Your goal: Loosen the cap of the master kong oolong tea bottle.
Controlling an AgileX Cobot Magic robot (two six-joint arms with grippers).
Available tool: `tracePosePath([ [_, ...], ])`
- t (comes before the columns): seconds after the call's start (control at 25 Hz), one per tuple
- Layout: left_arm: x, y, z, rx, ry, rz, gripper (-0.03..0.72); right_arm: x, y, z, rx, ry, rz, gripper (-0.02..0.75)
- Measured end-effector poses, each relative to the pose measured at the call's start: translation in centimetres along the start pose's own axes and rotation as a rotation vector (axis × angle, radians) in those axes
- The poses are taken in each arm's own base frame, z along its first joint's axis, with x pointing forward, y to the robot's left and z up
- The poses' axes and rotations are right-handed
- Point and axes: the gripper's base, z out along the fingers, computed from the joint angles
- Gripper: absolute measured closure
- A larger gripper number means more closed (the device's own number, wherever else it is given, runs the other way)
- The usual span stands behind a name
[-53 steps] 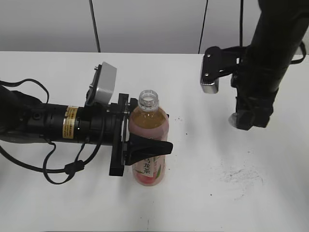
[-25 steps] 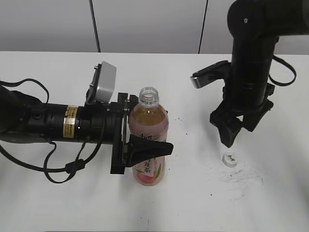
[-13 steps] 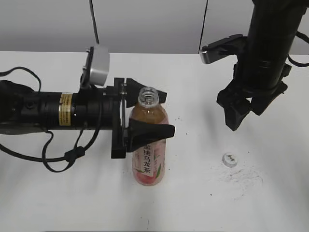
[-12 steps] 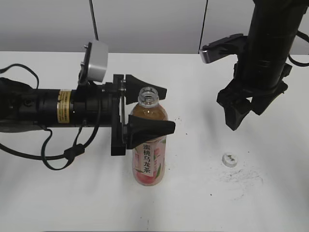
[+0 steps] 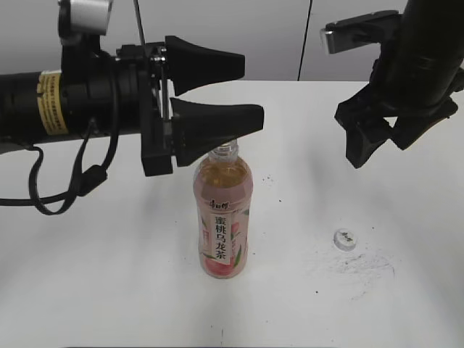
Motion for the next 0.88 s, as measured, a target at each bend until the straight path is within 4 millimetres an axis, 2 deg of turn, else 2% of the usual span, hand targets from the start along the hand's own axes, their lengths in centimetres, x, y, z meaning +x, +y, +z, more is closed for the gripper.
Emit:
tracePosePath([
  [0.28,-2.9,-1.0,-0.9,-0.039,0.045,-0.050,0.136,1.2,0.2,-3.3,-0.001,-0.096,0.064,0.193],
  [0.56,-4.9,-1.7,-2.2,-0.159,0.172,-0.095,0.139,2.7,0.5,-6.6,0.005,-0.196,0.080,0.193],
  [0.72,-6.9,-2.6,-3.1,-0.209,0.176,-0.037,0.146,3.9,0.4,-8.2,0.028,-0.243,0.081,0.193],
  [0.88,-7.6,-2.9,-4.0,-0.275,0.253,0.067,0.146,5.3,0.2,-8.3,0.067,-0.240,0.077,0.193],
])
